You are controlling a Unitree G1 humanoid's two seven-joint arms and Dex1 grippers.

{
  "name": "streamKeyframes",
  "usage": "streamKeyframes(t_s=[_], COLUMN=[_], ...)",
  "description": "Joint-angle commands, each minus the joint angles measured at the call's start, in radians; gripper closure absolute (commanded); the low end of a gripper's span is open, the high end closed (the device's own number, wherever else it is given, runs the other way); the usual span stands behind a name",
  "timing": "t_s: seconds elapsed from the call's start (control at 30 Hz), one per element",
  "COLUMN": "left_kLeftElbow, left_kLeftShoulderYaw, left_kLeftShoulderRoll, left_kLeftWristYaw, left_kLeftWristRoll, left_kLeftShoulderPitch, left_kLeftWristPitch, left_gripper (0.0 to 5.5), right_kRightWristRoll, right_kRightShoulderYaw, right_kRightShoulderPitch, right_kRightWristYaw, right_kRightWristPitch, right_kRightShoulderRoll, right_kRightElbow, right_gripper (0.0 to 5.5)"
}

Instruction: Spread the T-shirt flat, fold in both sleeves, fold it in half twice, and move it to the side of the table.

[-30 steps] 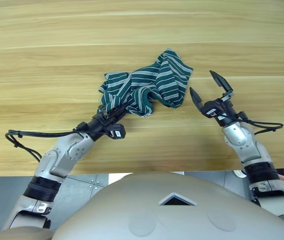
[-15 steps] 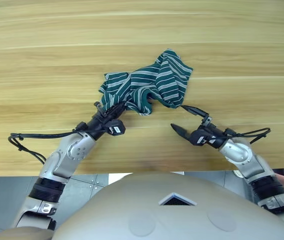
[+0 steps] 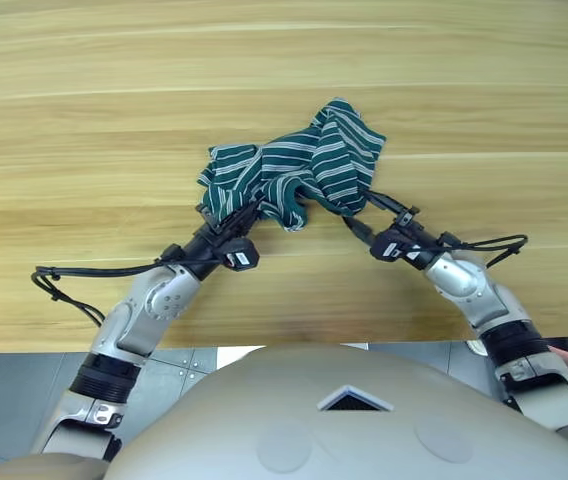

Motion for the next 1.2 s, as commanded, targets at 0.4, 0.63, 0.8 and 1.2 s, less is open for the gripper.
streamKeyframes(t_s=[0.4, 0.63, 0.8, 1.2], left_kLeftElbow=[0.006, -0.044, -0.030, 0.135], left_kLeftShoulderYaw=[-0.029, 0.020, 0.100, 0.235], left_kLeftShoulderRoll=[0.001, -0.009, 0.035, 0.031], left_kLeftWristYaw=[-0.012, 0.004, -0.064, -0.277], left_kLeftWristRoll=[0.021, -0.085, -0.412, -1.023], left_kLeftShoulderPitch=[0.029, 0.024, 0.072, -0.183], left_kLeftWristPitch=[0.019, -0.024, -0.187, -0.334], left_gripper=[5.50, 5.50, 5.50, 5.50], right_kRightWristRoll=[-0.048, -0.018, 0.273, 0.945], right_kRightShoulderYaw=[0.012, -0.016, -0.127, -0.205], right_kRightShoulderPitch=[0.025, 0.025, 0.073, 0.013], right_kRightWristYaw=[0.014, 0.006, 0.045, 0.353], right_kRightWristPitch=[0.035, 0.017, -0.088, -0.040], right_kRightShoulderRoll=[-0.015, -0.026, -0.062, -0.116], right_kRightElbow=[0.029, 0.003, -0.088, -0.449], right_gripper=[5.47, 5.47, 5.47, 5.47])
